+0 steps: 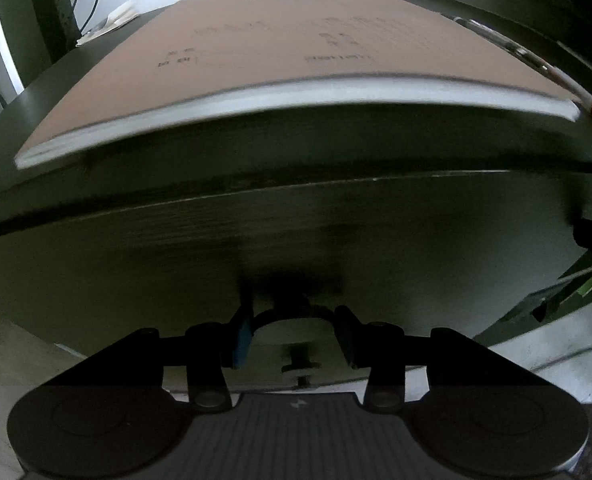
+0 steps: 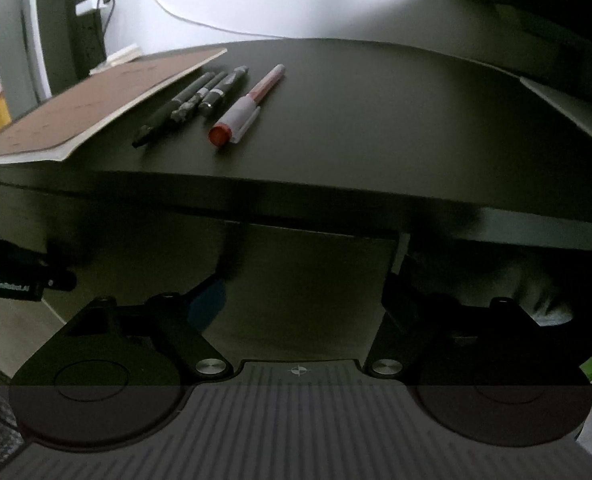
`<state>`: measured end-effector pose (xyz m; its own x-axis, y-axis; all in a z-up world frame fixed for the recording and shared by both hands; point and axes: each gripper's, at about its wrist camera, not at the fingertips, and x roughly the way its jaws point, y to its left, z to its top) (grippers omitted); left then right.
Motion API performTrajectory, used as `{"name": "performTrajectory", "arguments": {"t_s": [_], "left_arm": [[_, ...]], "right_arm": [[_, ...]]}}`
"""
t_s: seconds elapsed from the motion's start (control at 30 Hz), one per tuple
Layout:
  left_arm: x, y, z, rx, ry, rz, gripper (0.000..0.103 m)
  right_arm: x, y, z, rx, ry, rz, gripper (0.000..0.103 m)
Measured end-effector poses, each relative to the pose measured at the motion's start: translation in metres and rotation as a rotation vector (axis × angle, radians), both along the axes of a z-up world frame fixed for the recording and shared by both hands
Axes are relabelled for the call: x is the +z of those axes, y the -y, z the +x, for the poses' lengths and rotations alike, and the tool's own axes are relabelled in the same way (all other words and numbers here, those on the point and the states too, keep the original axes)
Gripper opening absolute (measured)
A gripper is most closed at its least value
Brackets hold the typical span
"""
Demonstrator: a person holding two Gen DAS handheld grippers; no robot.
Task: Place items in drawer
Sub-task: 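Pull the drawer knob outward with the left tool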
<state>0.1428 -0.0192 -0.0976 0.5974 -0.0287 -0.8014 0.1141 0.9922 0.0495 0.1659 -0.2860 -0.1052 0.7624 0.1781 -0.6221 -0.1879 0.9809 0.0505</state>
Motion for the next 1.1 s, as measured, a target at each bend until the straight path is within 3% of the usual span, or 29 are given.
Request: {"name": "performTrajectory", "arguments": {"t_s": [0.27,0.33,0.4,0.5,0.7,0.77,0.93,1.1], "left_arm": [[0.001,-0.012,-0.041,-0.038,-0.022,-0.041,0.048],[0.001,-0.016,-0.054,-0.042,-0.047,-0.053,0.052],[0.001,-0.021,-0.067,-0.044,-0.064,-0.053,0.066],[0.008,-0.028,-0.089,-0.029,-0.057,-0.030,0.074],[0.030,-0.041,-0.134,-0.019,-0.015,-0.019,0.083],[0.035,-0.045,-0.146,-0.022,-0.003,-0.019,0.085],[0.029,-0.057,-0.111,0.010,0.030,-0.019,0.086],[0.049,-0.054,-0.120,0.071,0.094,-0.063,0.088]], "right_arm": [[0.002,-0.002,-0.027,-0.037,-0.041,-0.009,0.090],[0.004,-0.003,-0.034,-0.065,-0.065,0.007,0.091],[0.008,-0.004,-0.040,-0.098,-0.083,0.019,0.093],[0.015,-0.011,-0.049,-0.151,-0.108,0.011,0.095],[0.034,-0.048,-0.073,-0.253,-0.086,-0.095,0.097],[0.041,-0.062,-0.084,-0.241,-0.069,-0.113,0.098],[0.055,-0.095,-0.108,-0.173,-0.046,-0.159,0.098],[0.073,-0.117,-0.121,-0.106,-0.029,-0.114,0.098]]}}
